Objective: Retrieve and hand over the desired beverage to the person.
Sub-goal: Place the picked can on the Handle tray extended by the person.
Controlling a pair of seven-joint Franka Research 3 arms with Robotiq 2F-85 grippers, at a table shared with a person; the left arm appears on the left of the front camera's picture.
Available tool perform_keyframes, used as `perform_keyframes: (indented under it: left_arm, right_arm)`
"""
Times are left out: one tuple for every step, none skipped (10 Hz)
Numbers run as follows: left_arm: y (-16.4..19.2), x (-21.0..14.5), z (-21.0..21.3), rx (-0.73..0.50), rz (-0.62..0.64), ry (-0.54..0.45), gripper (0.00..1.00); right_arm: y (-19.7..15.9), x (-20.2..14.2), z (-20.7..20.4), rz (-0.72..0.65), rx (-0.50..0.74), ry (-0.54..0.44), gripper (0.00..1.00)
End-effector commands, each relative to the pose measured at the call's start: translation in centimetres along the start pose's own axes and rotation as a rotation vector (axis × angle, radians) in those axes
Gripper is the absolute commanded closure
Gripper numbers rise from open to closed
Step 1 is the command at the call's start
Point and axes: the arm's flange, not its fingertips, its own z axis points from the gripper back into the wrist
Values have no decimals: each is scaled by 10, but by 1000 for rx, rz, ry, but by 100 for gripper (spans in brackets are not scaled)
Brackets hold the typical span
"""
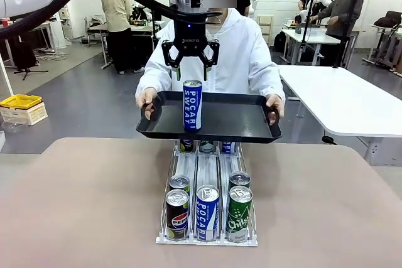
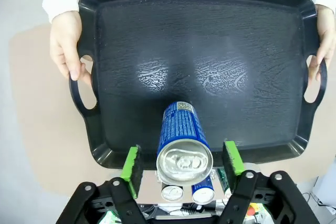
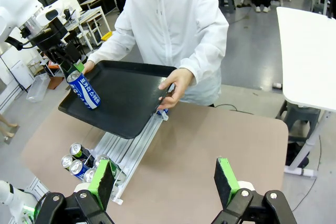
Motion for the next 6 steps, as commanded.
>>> perform_keyframes:
  left_arm:
    - [3, 3, 5, -18, -24, 21, 0]
    - [3, 3, 5, -18, -24, 24, 0]
    - [3, 3, 5, -18, -24, 25, 0]
    - [4, 3, 5, -19, -26, 26, 0]
    - [4, 2, 6, -19, -26, 25, 0]
    - [5, 3, 7, -20, -26, 25, 0]
  right_arm:
    - [0, 1, -3, 0, 27, -3, 0]
    - [0, 1, -3, 0, 27, -3, 0]
    - [0, 1, -3, 0, 27, -3, 0]
    - [0, 1, -3, 0, 27, -3, 0]
    - [0, 1, -3, 0, 27, -3, 0]
    - [0, 1, -3, 0, 27, -3, 0]
